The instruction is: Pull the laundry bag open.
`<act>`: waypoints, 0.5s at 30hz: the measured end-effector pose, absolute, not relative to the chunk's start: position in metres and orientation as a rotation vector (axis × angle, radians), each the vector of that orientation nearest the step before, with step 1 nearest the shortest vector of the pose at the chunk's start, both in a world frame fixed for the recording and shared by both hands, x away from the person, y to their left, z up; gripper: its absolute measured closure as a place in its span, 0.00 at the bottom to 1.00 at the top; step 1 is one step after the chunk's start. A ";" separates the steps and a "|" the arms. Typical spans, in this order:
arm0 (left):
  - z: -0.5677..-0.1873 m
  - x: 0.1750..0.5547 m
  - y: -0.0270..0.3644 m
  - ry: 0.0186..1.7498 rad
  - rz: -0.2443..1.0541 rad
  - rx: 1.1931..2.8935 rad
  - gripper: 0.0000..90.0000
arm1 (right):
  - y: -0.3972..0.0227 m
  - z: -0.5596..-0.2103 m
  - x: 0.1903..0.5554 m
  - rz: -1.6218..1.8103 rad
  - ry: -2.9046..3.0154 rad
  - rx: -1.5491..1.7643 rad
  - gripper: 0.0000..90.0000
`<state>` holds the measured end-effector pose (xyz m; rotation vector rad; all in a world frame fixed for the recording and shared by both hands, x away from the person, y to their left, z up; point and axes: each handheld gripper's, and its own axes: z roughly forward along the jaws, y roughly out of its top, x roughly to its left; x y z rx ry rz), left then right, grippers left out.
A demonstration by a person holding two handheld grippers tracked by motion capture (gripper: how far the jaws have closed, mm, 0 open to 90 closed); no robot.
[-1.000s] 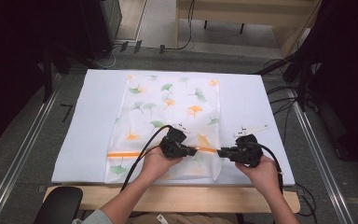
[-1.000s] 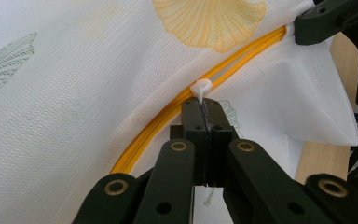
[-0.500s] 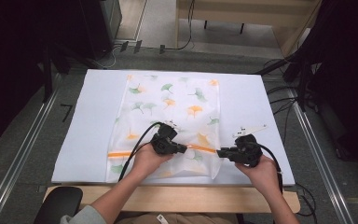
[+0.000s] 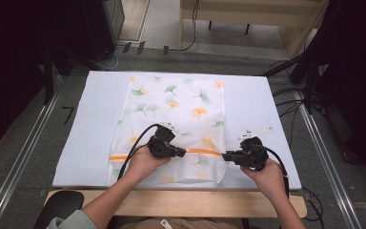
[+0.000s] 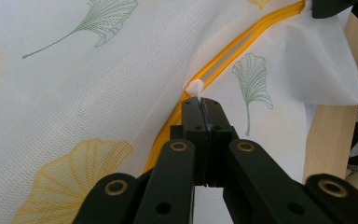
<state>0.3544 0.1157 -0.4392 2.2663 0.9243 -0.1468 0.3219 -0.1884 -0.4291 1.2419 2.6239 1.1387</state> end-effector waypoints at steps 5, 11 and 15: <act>-0.439 0.354 0.116 0.922 -0.151 2.262 1.00 | -0.189 -0.430 0.323 1.145 2.625 1.243 0.94; -0.439 0.354 0.117 0.925 -0.148 2.284 1.00 | -0.191 -0.429 0.323 1.142 2.622 1.253 0.94; -0.440 0.354 0.117 0.933 -0.149 2.284 1.00 | -0.192 -0.429 0.323 1.147 2.621 1.259 0.94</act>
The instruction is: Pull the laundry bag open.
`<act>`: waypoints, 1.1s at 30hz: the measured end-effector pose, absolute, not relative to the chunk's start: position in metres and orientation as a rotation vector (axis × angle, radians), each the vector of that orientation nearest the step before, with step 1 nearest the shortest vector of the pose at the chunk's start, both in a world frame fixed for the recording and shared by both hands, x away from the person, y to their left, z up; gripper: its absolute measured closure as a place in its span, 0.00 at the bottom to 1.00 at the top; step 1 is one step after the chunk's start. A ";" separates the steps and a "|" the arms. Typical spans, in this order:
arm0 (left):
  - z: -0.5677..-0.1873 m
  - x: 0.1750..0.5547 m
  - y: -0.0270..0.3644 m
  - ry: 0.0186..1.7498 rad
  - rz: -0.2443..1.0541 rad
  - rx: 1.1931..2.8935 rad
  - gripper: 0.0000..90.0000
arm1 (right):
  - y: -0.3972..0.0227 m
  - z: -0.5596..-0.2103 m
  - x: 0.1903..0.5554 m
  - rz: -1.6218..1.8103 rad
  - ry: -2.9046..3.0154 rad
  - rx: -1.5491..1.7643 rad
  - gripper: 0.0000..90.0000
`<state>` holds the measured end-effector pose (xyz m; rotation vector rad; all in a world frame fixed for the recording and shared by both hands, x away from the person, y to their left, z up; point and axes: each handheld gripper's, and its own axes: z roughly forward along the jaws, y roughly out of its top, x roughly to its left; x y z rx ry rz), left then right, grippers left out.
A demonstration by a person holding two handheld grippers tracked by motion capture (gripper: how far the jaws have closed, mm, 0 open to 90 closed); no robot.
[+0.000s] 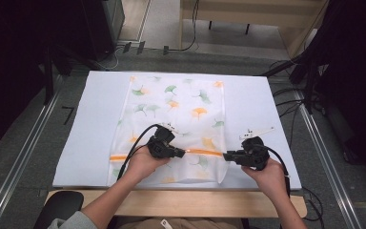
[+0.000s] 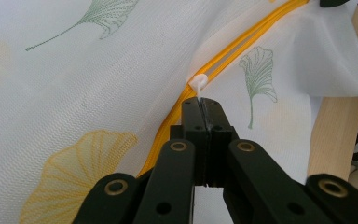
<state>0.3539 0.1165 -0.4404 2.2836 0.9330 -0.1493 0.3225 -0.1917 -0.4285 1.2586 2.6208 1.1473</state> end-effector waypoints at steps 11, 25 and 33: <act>-0.441 0.355 0.131 0.990 -0.126 2.302 1.00 | -0.191 -0.427 0.323 1.135 2.635 1.243 0.94; -0.435 0.351 0.171 1.108 -0.145 2.288 1.00 | -0.194 -0.430 0.331 1.115 2.664 1.246 0.94; -0.435 0.351 0.170 1.105 -0.147 2.282 1.00 | -0.194 -0.431 0.333 1.111 2.672 1.241 0.94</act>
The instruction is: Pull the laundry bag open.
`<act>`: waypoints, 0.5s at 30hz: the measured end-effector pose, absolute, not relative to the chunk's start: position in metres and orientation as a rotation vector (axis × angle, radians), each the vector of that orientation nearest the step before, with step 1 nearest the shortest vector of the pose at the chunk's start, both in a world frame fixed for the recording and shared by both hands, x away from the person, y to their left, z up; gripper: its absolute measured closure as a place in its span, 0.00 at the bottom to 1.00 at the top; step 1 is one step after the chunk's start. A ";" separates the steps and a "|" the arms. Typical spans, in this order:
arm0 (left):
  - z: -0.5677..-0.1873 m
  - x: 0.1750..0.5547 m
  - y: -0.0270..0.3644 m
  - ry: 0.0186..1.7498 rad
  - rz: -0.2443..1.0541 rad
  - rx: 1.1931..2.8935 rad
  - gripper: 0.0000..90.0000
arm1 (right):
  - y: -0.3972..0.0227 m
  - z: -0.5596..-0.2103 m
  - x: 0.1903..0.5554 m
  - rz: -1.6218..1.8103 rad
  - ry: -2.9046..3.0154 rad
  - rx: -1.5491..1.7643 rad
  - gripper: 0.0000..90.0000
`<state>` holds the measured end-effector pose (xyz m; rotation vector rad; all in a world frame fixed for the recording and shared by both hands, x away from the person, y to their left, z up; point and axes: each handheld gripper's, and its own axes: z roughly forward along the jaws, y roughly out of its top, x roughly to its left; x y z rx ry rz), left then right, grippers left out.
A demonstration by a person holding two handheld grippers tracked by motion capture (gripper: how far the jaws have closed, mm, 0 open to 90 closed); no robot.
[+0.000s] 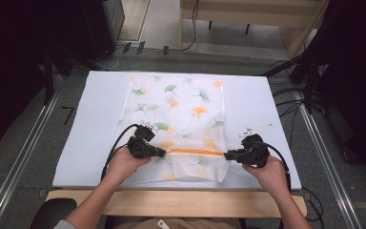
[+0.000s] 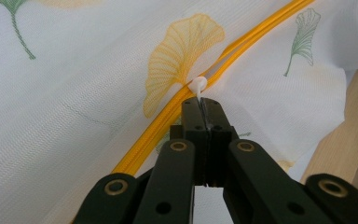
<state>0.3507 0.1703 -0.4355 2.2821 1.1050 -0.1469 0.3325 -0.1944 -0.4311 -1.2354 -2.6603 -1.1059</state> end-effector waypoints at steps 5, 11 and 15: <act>-0.436 0.350 0.170 1.112 -0.148 2.284 1.00 | -0.194 -0.432 0.333 -1.094 -2.656 -1.242 0.94; -0.437 0.350 0.168 1.107 -0.118 2.319 1.00 | -0.194 -0.432 0.333 -1.090 -2.657 -1.241 0.94; -0.438 0.349 0.168 1.114 -0.126 2.312 1.00 | -0.194 -0.432 0.333 -1.084 -2.663 -1.237 0.94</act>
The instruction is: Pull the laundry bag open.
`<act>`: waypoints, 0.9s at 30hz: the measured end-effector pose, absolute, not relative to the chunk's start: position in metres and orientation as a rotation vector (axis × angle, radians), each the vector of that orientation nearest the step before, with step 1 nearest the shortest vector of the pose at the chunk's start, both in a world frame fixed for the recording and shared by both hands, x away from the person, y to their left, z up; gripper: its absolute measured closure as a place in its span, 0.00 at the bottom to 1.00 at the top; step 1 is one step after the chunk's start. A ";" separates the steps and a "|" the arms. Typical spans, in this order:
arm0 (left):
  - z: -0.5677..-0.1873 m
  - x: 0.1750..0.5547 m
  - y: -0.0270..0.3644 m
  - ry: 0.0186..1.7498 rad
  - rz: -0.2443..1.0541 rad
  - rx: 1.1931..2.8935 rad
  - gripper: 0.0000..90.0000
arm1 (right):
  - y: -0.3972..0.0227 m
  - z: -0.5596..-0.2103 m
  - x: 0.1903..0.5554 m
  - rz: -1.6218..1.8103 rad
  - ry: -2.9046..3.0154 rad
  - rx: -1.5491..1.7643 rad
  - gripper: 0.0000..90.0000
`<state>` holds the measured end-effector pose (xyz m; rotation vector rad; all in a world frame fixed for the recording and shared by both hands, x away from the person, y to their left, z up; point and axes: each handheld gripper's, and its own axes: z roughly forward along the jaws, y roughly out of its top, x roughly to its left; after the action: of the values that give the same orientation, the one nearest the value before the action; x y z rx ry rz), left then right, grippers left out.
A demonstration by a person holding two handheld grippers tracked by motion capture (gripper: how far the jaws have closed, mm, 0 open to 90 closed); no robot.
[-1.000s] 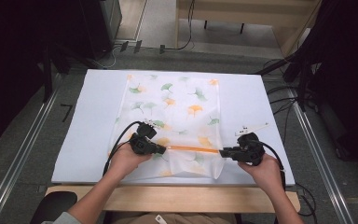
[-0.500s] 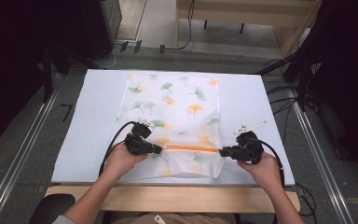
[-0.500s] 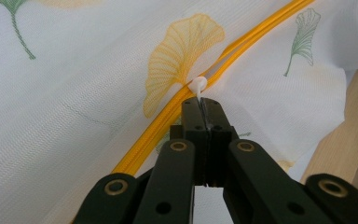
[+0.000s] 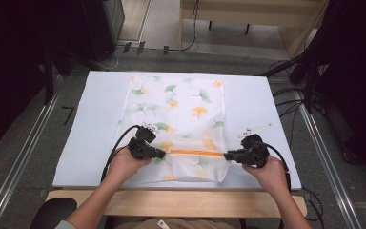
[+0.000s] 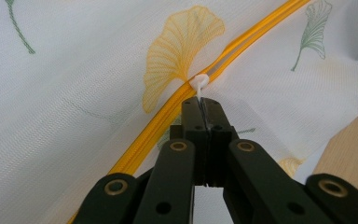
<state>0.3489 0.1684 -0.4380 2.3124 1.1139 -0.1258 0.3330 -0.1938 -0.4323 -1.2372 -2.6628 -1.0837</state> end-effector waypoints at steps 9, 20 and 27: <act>-0.438 0.350 0.173 1.128 -0.134 2.310 1.00 | -0.192 -0.433 0.333 -1.083 -2.661 -1.226 0.94; -0.437 0.348 0.186 1.161 -0.131 2.313 1.00 | -0.193 -0.435 0.333 -1.060 -2.656 -1.238 0.94; -0.434 0.342 0.208 1.179 -0.156 2.276 1.00 | -0.192 -0.435 0.334 -1.050 -2.655 -1.238 0.94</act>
<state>0.3423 0.2084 -0.4335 2.2761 1.1792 -0.1560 0.3336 -0.1919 -0.4353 -1.2378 -2.6551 -1.0499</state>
